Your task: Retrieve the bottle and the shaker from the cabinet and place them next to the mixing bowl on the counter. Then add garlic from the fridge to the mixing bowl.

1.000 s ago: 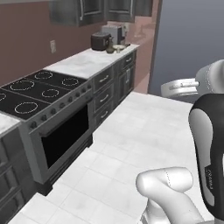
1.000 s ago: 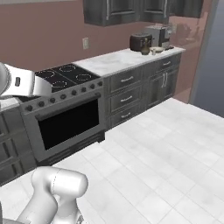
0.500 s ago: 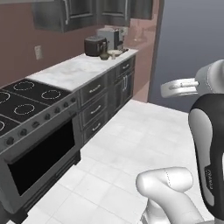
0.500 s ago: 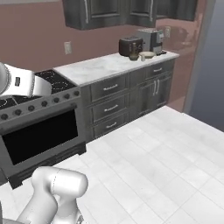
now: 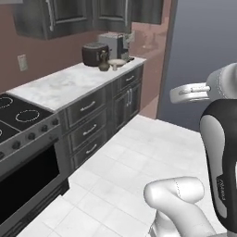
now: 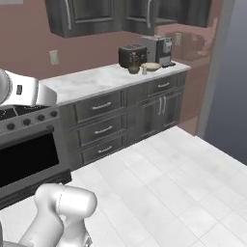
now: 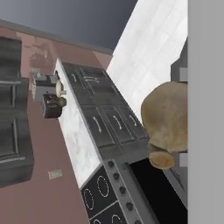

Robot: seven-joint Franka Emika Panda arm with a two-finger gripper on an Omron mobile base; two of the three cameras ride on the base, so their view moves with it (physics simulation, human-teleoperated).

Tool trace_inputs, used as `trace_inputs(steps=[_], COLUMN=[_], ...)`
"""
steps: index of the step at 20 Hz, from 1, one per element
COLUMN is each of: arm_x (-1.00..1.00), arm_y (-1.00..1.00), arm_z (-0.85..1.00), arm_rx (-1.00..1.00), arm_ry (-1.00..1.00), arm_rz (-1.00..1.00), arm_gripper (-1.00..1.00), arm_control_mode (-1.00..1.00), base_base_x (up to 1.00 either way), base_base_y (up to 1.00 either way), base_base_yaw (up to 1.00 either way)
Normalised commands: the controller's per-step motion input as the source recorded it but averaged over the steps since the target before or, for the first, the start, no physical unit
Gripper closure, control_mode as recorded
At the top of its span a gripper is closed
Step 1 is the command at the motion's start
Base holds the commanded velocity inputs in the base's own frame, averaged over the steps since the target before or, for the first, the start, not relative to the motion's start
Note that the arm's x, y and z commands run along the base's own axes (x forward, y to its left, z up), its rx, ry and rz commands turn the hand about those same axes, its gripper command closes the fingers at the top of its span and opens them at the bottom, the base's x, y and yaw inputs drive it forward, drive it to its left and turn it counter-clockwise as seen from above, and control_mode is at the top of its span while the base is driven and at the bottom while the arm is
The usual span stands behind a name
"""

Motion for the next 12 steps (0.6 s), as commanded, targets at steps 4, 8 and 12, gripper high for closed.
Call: trace_inputs(steps=[4, 8, 12], arm_x=[0.0, 0.0, 0.0], arm_y=[0.0, 0.0, 0.0], arm_z=[0.0, 0.0, 0.0], arm_rx=[0.0, 0.0, 0.0], arm_ry=[0.0, 0.0, 0.0], arm_rz=[0.0, 0.0, 0.0], arm_gripper=[1.0, 1.0, 1.0], arm_control_mode=[1.0, 1.0, 1.0], base_base_x=[0.66, 0.73, 0.71], base_base_y=[-1.0, -1.0, -1.0], base_base_yaw=[0.09, 0.11, 0.17])
